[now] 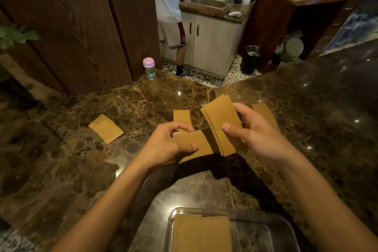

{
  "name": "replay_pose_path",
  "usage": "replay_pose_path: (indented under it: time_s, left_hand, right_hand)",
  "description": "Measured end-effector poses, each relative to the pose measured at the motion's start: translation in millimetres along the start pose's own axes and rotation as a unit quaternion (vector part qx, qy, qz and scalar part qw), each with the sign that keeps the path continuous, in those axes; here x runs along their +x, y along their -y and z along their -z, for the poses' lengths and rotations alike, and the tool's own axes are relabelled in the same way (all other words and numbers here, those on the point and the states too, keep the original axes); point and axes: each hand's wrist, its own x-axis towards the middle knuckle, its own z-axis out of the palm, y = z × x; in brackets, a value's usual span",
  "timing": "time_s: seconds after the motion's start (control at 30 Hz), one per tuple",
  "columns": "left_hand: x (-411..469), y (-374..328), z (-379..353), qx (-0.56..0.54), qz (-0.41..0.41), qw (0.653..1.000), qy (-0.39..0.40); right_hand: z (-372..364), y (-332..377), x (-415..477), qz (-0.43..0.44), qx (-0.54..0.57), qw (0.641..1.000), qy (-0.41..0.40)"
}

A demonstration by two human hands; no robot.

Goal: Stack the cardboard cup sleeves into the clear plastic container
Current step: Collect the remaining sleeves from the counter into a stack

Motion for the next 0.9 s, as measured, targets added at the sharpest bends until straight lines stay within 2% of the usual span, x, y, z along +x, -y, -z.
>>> replay_pose_path:
  time_s: [0.13, 0.23, 0.33, 0.43, 0.67, 0.73, 0.8, 0.83, 0.9]
  left_hand:
    - [1.0, -9.9, -0.3, -0.024, -0.011, 0.997, 0.079]
    - [1.4, -19.2, -0.8, -0.072, 0.002, 0.991, 0.109]
    - [3.0, -25.8, -1.5, -0.113, 0.0, 0.99, 0.082]
    - [2.2, -29.3, -6.4, -0.207, -0.002, 0.977, 0.051]
    - [5.2, -30.5, -55.5, -0.288, -0.01, 0.955, -0.066]
    - [5.3, -32.7, -62.1, -0.339, 0.007, 0.938, -0.079]
    - [4.8, -34.9, -59.0, -0.362, 0.017, 0.929, -0.079]
    - [4.5, -34.6, -55.0, -0.363, 0.021, 0.928, -0.078]
    - [3.9, -32.1, -43.1, -0.359, 0.03, 0.929, -0.079]
  right_hand:
    - [-1.4, 12.0, 5.1, 0.019, -0.135, 0.989, 0.06]
    - [-4.4, 15.5, 9.4, 0.022, -0.171, 0.981, 0.087]
    - [-4.5, 12.6, 11.9, 0.017, -0.13, 0.988, 0.082]
    - [-4.1, 6.5, 12.7, 0.01, -0.062, 0.996, 0.07]
    - [-51.5, 2.8, 7.9, 0.018, 0.099, 0.995, -0.021]
    - [-63.3, -2.7, 11.9, 0.044, -0.023, 0.997, -0.055]
    - [-65.1, -5.0, 12.4, 0.051, -0.219, 0.972, -0.073]
    - [-62.4, -4.7, 11.0, 0.064, -0.275, 0.957, -0.07]
    - [-52.9, -1.4, 8.4, 0.104, -0.3, 0.948, -0.01]
